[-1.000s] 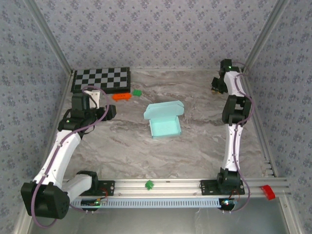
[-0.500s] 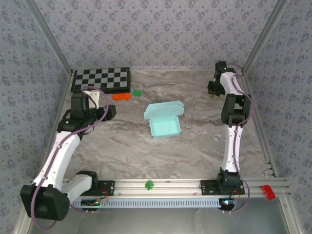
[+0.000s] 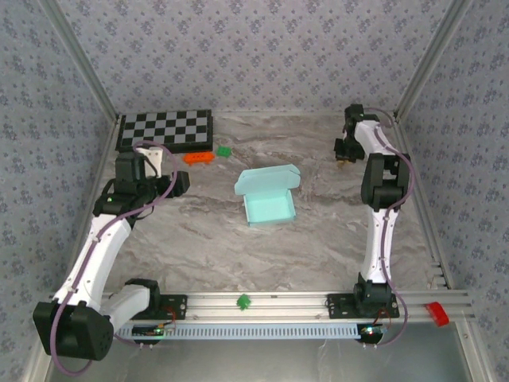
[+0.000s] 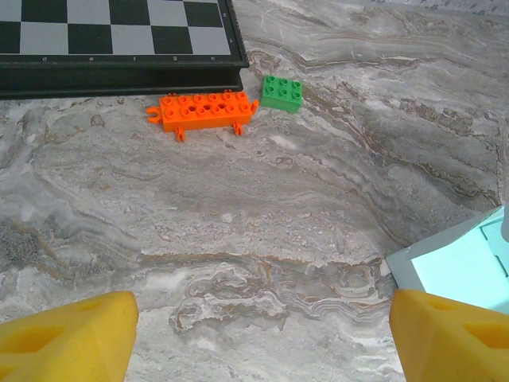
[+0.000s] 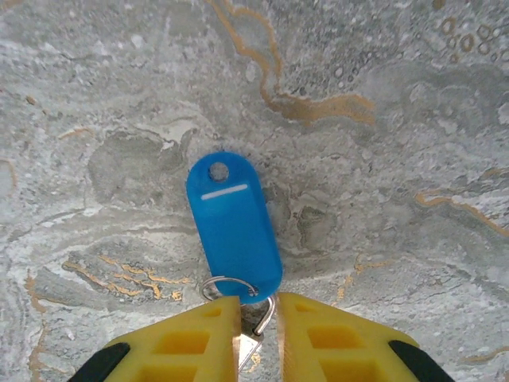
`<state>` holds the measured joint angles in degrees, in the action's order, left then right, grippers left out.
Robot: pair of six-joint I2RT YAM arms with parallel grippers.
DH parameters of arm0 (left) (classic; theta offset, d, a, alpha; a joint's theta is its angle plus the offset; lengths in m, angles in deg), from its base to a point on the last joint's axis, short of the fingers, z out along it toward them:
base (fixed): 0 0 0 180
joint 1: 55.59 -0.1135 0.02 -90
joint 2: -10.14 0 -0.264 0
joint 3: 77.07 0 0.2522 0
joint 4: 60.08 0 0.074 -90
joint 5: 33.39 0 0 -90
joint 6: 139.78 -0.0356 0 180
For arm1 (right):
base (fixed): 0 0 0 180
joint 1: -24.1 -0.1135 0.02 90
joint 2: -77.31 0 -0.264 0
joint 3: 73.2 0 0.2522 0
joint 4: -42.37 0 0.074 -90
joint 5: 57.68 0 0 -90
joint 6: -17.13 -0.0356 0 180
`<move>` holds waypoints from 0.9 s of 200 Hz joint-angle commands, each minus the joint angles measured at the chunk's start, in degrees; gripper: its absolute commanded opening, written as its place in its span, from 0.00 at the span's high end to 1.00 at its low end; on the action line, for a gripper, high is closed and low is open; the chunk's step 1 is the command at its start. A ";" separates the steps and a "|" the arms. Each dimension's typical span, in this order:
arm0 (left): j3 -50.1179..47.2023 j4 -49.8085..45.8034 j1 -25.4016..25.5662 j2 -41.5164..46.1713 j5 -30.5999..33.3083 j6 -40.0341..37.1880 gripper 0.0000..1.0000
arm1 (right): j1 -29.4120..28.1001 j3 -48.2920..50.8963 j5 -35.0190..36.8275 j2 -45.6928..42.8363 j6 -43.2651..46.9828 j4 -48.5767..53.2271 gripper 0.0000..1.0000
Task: Fold the paper box
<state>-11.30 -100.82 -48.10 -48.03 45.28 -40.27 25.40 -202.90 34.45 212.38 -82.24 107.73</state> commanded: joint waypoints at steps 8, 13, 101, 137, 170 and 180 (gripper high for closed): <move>-0.11 0.79 -0.40 1.04 -1.40 -0.47 0.17 | 0.01 1.06 -0.89 -4.16 -0.02 -1.95 0.78; -0.11 0.79 -0.45 1.05 -1.41 -0.45 0.17 | -0.04 1.31 -0.84 -4.35 -0.25 -2.30 0.78; -0.07 0.79 -0.43 1.06 -1.41 -0.38 0.17 | -1.47 -1.72 2.06 -0.41 -3.02 -1.02 0.67; -0.07 0.75 -0.45 1.11 -1.41 -0.44 0.17 | -2.34 -3.24 3.79 1.43 -3.67 -0.12 0.64; -0.07 0.70 -0.45 1.22 -1.41 -0.47 0.17 | -2.66 -4.07 5.91 2.81 -4.68 0.83 0.63; -0.09 0.70 -0.44 1.22 -1.41 -0.47 0.17 | -2.84 -4.52 6.50 3.22 -4.91 1.51 0.63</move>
<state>-11.30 -100.82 -48.10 -48.03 45.26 -40.27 22.80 -205.37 37.99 213.45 -85.54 105.91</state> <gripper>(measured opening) 0.827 0.368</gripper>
